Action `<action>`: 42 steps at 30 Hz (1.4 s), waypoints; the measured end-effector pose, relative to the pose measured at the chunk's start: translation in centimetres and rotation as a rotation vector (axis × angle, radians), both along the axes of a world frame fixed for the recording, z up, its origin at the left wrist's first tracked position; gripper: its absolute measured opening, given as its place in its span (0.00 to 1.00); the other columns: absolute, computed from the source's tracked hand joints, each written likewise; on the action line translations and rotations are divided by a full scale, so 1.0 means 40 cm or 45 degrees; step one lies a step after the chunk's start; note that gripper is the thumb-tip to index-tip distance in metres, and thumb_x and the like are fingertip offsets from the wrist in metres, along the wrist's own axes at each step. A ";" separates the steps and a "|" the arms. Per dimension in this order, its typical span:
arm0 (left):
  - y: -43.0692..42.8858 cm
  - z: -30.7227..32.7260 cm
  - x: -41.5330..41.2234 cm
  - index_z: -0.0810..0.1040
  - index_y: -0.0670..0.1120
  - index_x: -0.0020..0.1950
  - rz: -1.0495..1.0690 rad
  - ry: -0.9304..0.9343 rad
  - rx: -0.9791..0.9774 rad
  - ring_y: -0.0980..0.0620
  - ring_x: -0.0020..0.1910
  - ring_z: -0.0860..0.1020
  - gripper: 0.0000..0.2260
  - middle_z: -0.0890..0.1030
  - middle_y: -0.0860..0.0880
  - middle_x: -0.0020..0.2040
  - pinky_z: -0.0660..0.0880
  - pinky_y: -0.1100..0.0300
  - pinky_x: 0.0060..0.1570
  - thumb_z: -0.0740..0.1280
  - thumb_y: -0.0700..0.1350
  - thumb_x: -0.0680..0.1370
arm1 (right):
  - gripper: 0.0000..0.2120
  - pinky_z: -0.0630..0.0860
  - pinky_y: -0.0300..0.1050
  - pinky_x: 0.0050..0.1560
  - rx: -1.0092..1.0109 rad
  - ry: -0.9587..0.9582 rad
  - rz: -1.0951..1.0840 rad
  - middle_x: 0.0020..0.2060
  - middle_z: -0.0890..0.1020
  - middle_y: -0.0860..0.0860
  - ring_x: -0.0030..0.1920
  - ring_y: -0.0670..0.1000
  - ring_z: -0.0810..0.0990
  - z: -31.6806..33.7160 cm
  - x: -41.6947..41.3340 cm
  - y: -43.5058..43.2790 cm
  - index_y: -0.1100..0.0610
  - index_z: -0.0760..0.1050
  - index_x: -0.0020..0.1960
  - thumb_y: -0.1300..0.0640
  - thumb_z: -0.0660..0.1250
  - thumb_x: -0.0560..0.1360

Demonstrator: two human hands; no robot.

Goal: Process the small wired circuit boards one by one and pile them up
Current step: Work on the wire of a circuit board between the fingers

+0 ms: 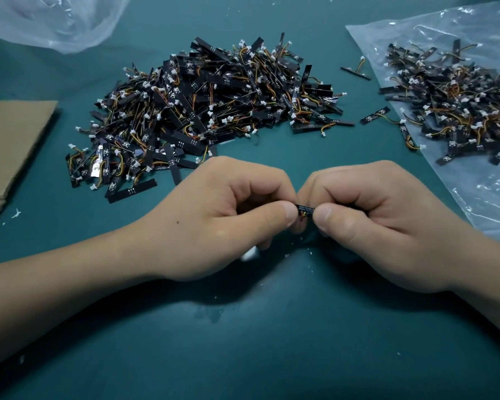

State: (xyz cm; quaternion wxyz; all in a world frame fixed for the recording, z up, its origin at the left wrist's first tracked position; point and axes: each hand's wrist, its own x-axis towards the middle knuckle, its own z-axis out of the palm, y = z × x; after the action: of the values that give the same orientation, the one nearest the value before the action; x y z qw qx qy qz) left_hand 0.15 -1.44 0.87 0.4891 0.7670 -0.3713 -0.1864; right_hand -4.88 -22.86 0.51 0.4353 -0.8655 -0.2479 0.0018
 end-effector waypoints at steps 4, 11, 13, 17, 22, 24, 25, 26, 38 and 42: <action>0.000 0.001 0.002 0.81 0.52 0.41 0.002 -0.006 -0.019 0.54 0.27 0.75 0.10 0.78 0.52 0.29 0.70 0.63 0.31 0.66 0.40 0.79 | 0.10 0.73 0.55 0.39 0.021 0.049 0.031 0.36 0.78 0.54 0.38 0.57 0.76 -0.003 0.001 -0.003 0.50 0.71 0.39 0.53 0.59 0.79; 0.004 0.003 0.000 0.82 0.45 0.42 -0.031 0.040 -0.042 0.57 0.27 0.74 0.07 0.78 0.52 0.29 0.69 0.66 0.31 0.67 0.42 0.79 | 0.11 0.73 0.52 0.39 -0.003 0.034 0.026 0.35 0.78 0.51 0.37 0.54 0.76 -0.007 0.004 -0.004 0.54 0.74 0.39 0.55 0.61 0.80; 0.006 0.000 0.004 0.81 0.42 0.40 -0.001 0.068 -0.025 0.58 0.26 0.72 0.08 0.78 0.51 0.28 0.66 0.68 0.30 0.66 0.39 0.78 | 0.13 0.72 0.51 0.38 -0.013 0.024 0.024 0.34 0.77 0.51 0.36 0.53 0.75 -0.006 0.003 -0.003 0.56 0.76 0.40 0.53 0.60 0.80; 0.004 -0.002 0.003 0.79 0.46 0.39 -0.002 0.030 -0.008 0.53 0.27 0.73 0.09 0.78 0.51 0.29 0.68 0.64 0.31 0.65 0.43 0.79 | 0.14 0.72 0.52 0.38 -0.031 0.017 0.001 0.33 0.77 0.52 0.35 0.53 0.74 -0.008 0.002 -0.004 0.58 0.76 0.40 0.52 0.59 0.80; 0.003 -0.001 0.003 0.78 0.45 0.38 0.009 0.035 0.003 0.57 0.25 0.72 0.10 0.77 0.50 0.28 0.67 0.67 0.30 0.65 0.39 0.79 | 0.14 0.72 0.50 0.37 -0.043 -0.008 0.001 0.33 0.76 0.51 0.35 0.52 0.74 -0.007 0.001 -0.003 0.58 0.76 0.40 0.52 0.60 0.79; 0.002 0.000 0.002 0.78 0.44 0.38 0.014 0.036 -0.007 0.58 0.25 0.72 0.10 0.77 0.50 0.28 0.66 0.68 0.30 0.64 0.39 0.79 | 0.13 0.71 0.48 0.37 -0.027 -0.010 0.005 0.33 0.76 0.50 0.34 0.51 0.73 -0.006 0.001 -0.005 0.57 0.76 0.40 0.52 0.60 0.80; 0.002 0.000 0.002 0.78 0.44 0.38 0.013 0.030 -0.003 0.58 0.25 0.71 0.10 0.77 0.50 0.28 0.66 0.69 0.30 0.64 0.39 0.79 | 0.13 0.71 0.48 0.37 -0.025 -0.007 0.007 0.33 0.76 0.50 0.34 0.51 0.73 -0.006 0.001 -0.005 0.56 0.76 0.40 0.52 0.60 0.80; 0.002 0.001 0.001 0.78 0.44 0.38 0.009 0.022 0.004 0.59 0.25 0.71 0.10 0.77 0.50 0.28 0.66 0.69 0.30 0.64 0.39 0.79 | 0.13 0.71 0.49 0.37 -0.027 -0.005 0.008 0.33 0.76 0.50 0.34 0.51 0.74 -0.007 0.001 -0.005 0.56 0.75 0.39 0.52 0.60 0.80; 0.005 0.003 -0.002 0.79 0.44 0.37 -0.014 -0.101 0.004 0.57 0.26 0.73 0.10 0.75 0.54 0.27 0.68 0.67 0.31 0.65 0.41 0.78 | 0.17 0.70 0.54 0.33 -0.107 0.046 0.029 0.27 0.74 0.54 0.30 0.54 0.73 -0.009 0.001 -0.004 0.56 0.76 0.35 0.50 0.60 0.78; 0.008 -0.002 0.002 0.78 0.44 0.37 0.031 -0.099 -0.028 0.58 0.26 0.71 0.10 0.75 0.53 0.27 0.67 0.67 0.30 0.65 0.38 0.77 | 0.18 0.69 0.53 0.32 -0.099 0.051 0.047 0.26 0.71 0.53 0.29 0.53 0.70 -0.005 0.000 -0.005 0.55 0.72 0.33 0.48 0.59 0.79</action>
State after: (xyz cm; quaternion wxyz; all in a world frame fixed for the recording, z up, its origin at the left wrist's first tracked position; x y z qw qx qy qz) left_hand 0.22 -1.10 0.80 0.4851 0.7726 -0.3826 -0.1463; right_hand -4.88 -23.05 0.33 0.4063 -0.8768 -0.2547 0.0368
